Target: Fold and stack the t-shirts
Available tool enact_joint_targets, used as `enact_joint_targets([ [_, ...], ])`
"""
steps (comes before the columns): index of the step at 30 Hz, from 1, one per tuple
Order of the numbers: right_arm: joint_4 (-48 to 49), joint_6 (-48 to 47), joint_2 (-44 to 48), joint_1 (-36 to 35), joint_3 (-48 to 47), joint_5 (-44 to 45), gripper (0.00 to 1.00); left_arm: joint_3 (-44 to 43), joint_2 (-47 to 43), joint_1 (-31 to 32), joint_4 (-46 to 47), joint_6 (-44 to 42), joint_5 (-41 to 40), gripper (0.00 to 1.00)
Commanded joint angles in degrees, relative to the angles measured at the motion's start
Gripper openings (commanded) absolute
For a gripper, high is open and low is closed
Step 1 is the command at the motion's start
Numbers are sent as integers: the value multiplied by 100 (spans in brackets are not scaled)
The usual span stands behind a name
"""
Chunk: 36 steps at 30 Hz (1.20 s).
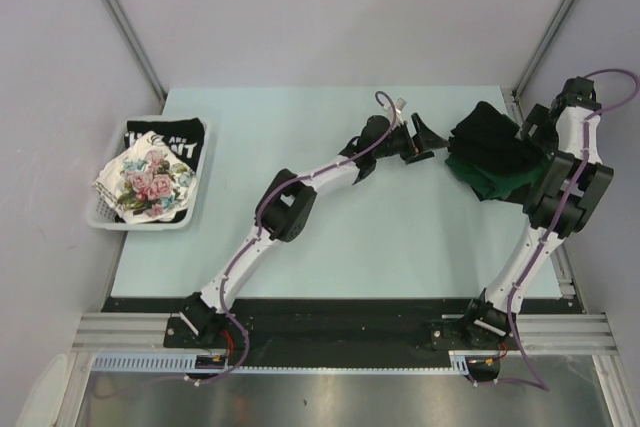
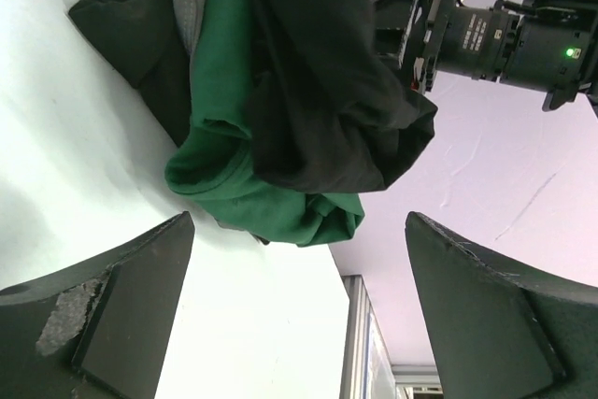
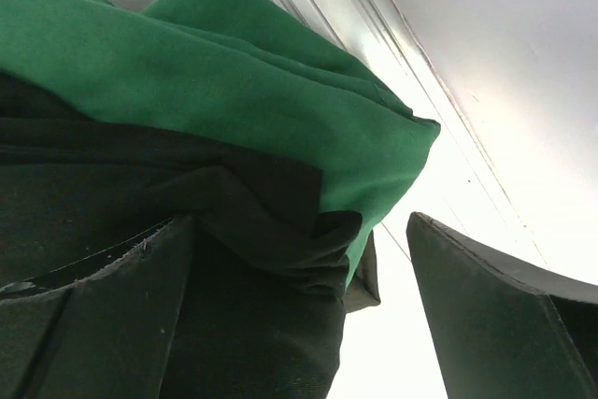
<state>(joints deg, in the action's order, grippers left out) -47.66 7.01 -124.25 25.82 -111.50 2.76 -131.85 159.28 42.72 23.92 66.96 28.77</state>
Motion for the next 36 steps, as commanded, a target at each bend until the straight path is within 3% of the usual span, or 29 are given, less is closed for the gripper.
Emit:
enact_joint_targets([
  [1,152,-6,208,-262,-345,145,100,238,-784,-44,306,-183,155,99],
  [15,-639,-173,647,-781,-1576,734,100,1320,-1540,-97,710,-192,453,99],
  [21,-841,-68,876,-886,-1919,515,100,1654,-1856,-167,737,-236,559,99],
  [25,-745,37,955,-956,-1393,330,100,1733,-2146,-273,360,-534,656,100],
  [32,186,231,1403,-1035,337,-223,100,1873,-3059,-519,-878,-1666,612,100],
  [36,266,240,1429,-1176,717,-354,100,2005,-3465,-712,-1205,-2028,594,99],
])
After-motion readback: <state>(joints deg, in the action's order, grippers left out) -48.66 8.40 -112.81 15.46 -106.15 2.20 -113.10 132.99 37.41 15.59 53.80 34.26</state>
